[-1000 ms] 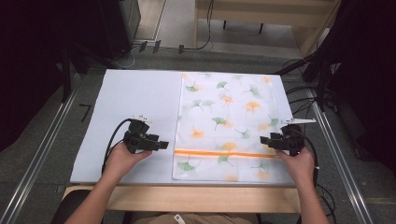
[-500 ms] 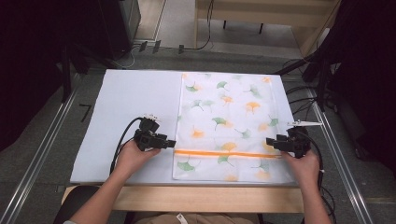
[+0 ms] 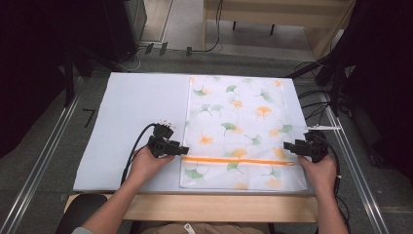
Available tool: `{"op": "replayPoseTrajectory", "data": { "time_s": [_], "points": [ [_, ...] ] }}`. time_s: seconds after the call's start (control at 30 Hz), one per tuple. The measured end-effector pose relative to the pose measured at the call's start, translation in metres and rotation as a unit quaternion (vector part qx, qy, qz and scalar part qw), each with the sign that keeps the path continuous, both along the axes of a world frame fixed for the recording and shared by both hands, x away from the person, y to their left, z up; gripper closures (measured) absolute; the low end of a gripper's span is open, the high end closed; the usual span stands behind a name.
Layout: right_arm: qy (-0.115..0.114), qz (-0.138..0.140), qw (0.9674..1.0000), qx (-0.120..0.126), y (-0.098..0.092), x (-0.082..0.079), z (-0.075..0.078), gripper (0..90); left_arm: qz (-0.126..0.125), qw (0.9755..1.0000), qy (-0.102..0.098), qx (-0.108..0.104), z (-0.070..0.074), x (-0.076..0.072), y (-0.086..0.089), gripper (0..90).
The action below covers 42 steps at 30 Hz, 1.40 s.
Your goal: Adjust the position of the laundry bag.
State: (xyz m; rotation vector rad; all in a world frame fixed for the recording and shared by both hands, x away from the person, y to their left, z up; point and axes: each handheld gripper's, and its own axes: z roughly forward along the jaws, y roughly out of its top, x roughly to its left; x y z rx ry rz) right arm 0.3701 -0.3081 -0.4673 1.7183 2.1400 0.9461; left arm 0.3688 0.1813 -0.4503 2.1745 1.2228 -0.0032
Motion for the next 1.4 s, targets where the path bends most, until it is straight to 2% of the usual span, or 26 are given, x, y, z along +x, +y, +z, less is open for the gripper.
{"op": "replayPoseTrajectory", "data": {
  "time_s": [0.2,0.23,0.33,0.47,0.5,0.53,0.57,0.6,0.63,0.7,0.73,0.77,0.9,1.1,1.2,1.4],
  "points": [
    [0.003,-0.009,0.9999,-0.009,-0.006,0.002,-0.005,42.6,-0.007,0.9999,-0.009,0.005,-0.001,-0.002,-0.008,52.5],
    [0.001,-0.011,0.9999,-0.011,-0.005,0.003,-0.005,43.0,-0.010,0.9999,-0.009,0.008,-0.001,-0.002,-0.008,56.0],
    [0.001,-0.008,0.9999,-0.013,-0.001,0.003,-0.005,45.2,-0.008,0.9999,-0.013,0.006,-0.002,-0.003,-0.012,57.4],
    [0.004,-0.003,0.9999,-0.009,0.002,0.004,-0.005,48.7,-0.016,0.9995,-0.022,0.016,-0.002,-0.005,-0.014,61.3],
    [0.003,-0.002,0.9999,-0.012,0.003,0.003,-0.005,52.4,-0.016,0.9994,-0.024,0.020,-0.003,-0.004,-0.014,63.7],
    [0.003,-0.002,0.9999,-0.012,0.003,0.003,-0.005,52.4,-0.016,0.9994,-0.024,0.020,-0.003,-0.004,-0.014,66.4],
    [0.006,-0.002,0.9999,-0.010,0.004,0.003,-0.004,59.4,-0.010,0.9995,-0.024,0.020,-0.003,-0.004,-0.013,69.2],
    [0.006,-0.002,0.9999,-0.010,0.004,0.003,-0.004,59.4,-0.010,0.9995,-0.024,0.020,-0.003,-0.004,-0.013,71.7],
    [0.007,-0.001,0.9998,-0.016,0.006,0.003,-0.004,65.8,-0.008,0.9994,-0.026,0.020,-0.003,-0.004,-0.013,73.6],
    [0.007,-0.004,0.9998,-0.017,0.006,0.003,-0.004,69.1,-0.020,0.9991,-0.028,0.024,-0.004,-0.003,-0.013,75.8],
    [0.012,0.000,0.9999,-0.005,0.005,0.004,-0.004,76.7,-0.029,0.9987,-0.031,0.027,-0.004,-0.003,-0.013,80.9],
    [0.012,0.002,0.9999,0.002,0.005,0.004,-0.004,78.7,-0.028,0.9988,-0.030,0.028,-0.004,-0.003,-0.013,82.5],
    [0.016,0.003,0.9999,-0.001,0.007,0.004,-0.004,86.5,-0.023,0.9993,-0.019,0.020,-0.005,-0.001,-0.012,89.2],
    [0.025,0.001,0.9997,0.004,0.009,0.005,-0.002,89.2,-0.024,0.9995,-0.013,0.016,-0.004,0.001,-0.011,90.0],
    [0.033,0.003,0.9993,0.016,0.007,0.005,-0.001,89.4,-0.037,0.9988,-0.023,0.023,-0.004,0.000,-0.010,90.0],
    [0.033,0.009,0.9993,0.015,0.008,0.007,-0.001,89.5,-0.031,0.9993,-0.017,0.011,-0.001,0.000,-0.005,90.0]
  ]
}}
